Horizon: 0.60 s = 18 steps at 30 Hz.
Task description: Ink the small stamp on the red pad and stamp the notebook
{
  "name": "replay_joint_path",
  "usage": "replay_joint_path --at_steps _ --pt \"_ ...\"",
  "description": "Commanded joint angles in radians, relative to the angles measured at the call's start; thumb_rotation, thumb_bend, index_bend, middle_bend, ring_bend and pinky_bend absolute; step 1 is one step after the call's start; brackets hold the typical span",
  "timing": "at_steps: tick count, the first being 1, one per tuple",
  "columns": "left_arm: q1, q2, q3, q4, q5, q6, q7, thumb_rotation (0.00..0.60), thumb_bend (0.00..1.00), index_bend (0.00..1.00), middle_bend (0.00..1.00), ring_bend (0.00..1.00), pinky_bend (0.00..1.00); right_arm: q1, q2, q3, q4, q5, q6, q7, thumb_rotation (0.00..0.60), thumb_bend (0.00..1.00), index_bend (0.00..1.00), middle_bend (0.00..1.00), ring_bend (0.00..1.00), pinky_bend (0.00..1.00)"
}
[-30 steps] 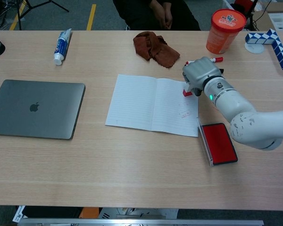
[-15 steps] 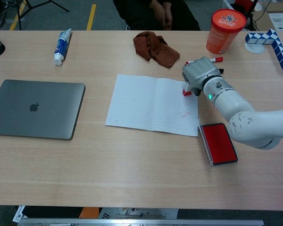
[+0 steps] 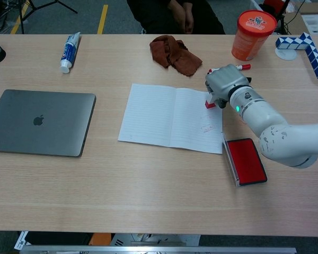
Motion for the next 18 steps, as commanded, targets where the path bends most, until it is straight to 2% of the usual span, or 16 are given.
replay_joint_path --at_steps 1,8,12,18 --pt "0.000 0.002 0.000 -0.003 0.001 0.001 0.002 0.600 0.29 0.00 0.00 0.00 0.02 -0.002 0.021 0.005 -0.029 -0.008 0.008 0.006 0.600 0.51 0.91 0.66 0.47 0.37" --pt "-0.004 0.005 0.000 -0.018 0.010 0.001 0.011 0.600 0.29 0.00 0.00 0.00 0.02 -0.016 0.121 0.019 -0.165 -0.024 0.033 0.035 0.600 0.51 0.90 0.66 0.47 0.37" --pt "-0.003 0.006 0.002 -0.023 0.015 0.005 0.014 0.600 0.29 0.00 0.00 0.00 0.02 -0.031 0.198 0.002 -0.251 -0.038 0.043 0.045 0.600 0.51 0.90 0.66 0.47 0.37" --pt "-0.004 0.007 0.003 -0.029 0.020 0.005 0.015 0.600 0.29 0.00 0.00 0.00 0.02 -0.060 0.273 -0.033 -0.315 -0.067 0.049 0.081 0.600 0.51 0.91 0.66 0.47 0.37"
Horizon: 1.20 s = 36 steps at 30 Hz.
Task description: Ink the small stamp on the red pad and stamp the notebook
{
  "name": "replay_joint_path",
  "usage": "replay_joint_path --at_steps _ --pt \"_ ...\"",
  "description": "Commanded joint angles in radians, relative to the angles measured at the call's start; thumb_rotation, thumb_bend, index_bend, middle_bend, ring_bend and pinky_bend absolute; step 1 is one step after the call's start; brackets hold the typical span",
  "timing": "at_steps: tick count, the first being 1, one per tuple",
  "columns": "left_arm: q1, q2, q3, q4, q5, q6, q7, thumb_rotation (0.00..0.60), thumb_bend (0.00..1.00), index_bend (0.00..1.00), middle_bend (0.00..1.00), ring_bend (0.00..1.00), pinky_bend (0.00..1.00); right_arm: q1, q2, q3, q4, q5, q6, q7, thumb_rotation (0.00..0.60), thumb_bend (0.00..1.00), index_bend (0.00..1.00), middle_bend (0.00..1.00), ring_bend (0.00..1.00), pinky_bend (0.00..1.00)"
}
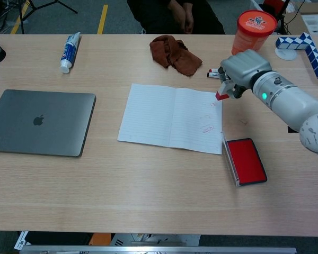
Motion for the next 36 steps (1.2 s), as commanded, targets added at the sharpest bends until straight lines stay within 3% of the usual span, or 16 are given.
replay_joint_path --at_steps 1,14,20,24,36 --pt "-0.001 0.000 0.000 -0.002 0.003 0.001 0.001 0.600 0.29 0.00 0.00 0.00 0.02 -0.021 0.033 -0.027 -0.027 -0.025 0.005 0.026 0.600 0.51 0.91 0.66 0.47 0.37" --pt "0.000 -0.004 0.005 0.003 0.004 -0.004 -0.001 0.600 0.29 0.00 0.00 0.00 0.02 -0.083 0.036 -0.094 0.061 -0.117 -0.024 0.142 0.600 0.47 0.88 0.60 0.46 0.37" --pt "0.000 -0.006 0.007 0.004 0.004 -0.006 0.001 0.600 0.29 0.00 0.00 0.00 0.02 -0.097 -0.008 -0.103 0.139 -0.140 -0.045 0.171 0.600 0.44 0.83 0.57 0.45 0.37" --pt "0.002 -0.007 0.007 0.006 0.000 -0.006 0.002 0.600 0.29 0.00 0.00 0.00 0.02 -0.101 -0.039 -0.100 0.187 -0.141 -0.052 0.170 0.600 0.37 0.80 0.54 0.43 0.37" --pt "0.001 -0.012 0.006 0.021 -0.010 -0.014 -0.009 0.600 0.29 0.00 0.00 0.00 0.02 -0.117 -0.055 -0.090 0.207 -0.184 -0.039 0.176 0.600 0.29 0.73 0.51 0.40 0.36"
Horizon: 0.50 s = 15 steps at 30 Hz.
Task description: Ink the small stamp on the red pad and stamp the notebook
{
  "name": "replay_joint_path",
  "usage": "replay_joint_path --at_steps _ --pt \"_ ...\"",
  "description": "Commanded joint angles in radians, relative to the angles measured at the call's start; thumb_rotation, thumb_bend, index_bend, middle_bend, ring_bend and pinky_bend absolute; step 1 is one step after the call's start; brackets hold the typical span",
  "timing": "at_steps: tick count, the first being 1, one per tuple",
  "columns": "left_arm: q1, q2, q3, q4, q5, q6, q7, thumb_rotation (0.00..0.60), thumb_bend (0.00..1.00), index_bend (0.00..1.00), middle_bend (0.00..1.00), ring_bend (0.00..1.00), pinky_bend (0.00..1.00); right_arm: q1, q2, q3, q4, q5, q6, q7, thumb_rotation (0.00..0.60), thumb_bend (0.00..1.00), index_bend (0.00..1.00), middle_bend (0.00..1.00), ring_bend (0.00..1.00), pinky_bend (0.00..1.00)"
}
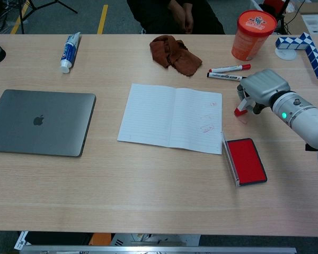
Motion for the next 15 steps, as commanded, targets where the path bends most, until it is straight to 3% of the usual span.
replay_joint_path --at_steps 1,15 --pt "0.000 -0.001 -0.001 0.001 0.000 0.000 -0.001 0.600 0.29 0.00 0.00 0.00 0.02 -0.004 0.003 0.003 -0.005 -0.015 0.008 0.002 0.600 0.29 0.72 0.50 0.39 0.35" --pt "0.000 -0.001 -0.002 0.004 -0.002 0.000 -0.006 0.600 0.29 0.00 0.00 0.00 0.02 -0.016 -0.008 0.016 0.002 -0.039 0.017 -0.016 0.600 0.26 0.65 0.45 0.36 0.31"
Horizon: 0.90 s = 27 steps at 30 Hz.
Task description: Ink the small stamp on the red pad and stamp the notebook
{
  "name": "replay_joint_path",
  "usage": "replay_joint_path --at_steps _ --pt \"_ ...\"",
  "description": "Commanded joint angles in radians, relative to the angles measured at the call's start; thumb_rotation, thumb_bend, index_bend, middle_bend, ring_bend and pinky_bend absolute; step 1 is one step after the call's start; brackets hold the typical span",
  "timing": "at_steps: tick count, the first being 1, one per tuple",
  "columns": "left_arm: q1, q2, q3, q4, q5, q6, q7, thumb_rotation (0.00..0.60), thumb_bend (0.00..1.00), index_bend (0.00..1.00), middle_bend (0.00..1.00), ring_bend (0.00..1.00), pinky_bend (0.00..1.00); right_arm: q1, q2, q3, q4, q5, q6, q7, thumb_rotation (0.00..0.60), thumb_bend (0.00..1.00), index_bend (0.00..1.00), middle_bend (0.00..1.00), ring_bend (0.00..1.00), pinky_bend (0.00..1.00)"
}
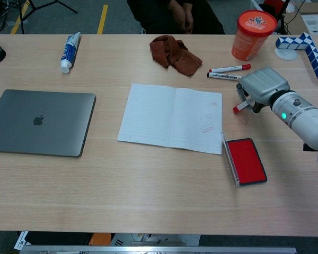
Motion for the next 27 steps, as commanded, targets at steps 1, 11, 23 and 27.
replay_joint_path --at_steps 1,11,23,27 --pt "0.000 0.000 0.000 0.000 -0.001 -0.001 0.000 0.600 0.29 0.00 0.00 0.00 0.02 0.002 -0.002 0.006 0.000 0.006 -0.005 -0.009 0.600 0.26 0.65 0.45 0.36 0.31" --pt "0.000 0.003 -0.002 -0.001 -0.005 -0.002 -0.003 0.600 0.29 0.00 0.00 0.00 0.02 0.033 0.014 0.025 -0.048 0.143 -0.035 -0.135 0.600 0.25 0.59 0.43 0.33 0.28" --pt "0.000 0.005 0.000 0.001 -0.008 -0.007 -0.005 0.600 0.29 0.00 0.00 0.00 0.02 0.061 0.024 0.018 -0.088 0.240 -0.026 -0.208 0.600 0.25 0.51 0.41 0.30 0.26" --pt "-0.001 0.007 0.003 -0.001 -0.008 -0.012 -0.003 0.600 0.29 0.00 0.00 0.00 0.02 0.067 0.025 0.011 -0.093 0.251 -0.026 -0.215 0.600 0.25 0.48 0.41 0.29 0.25"
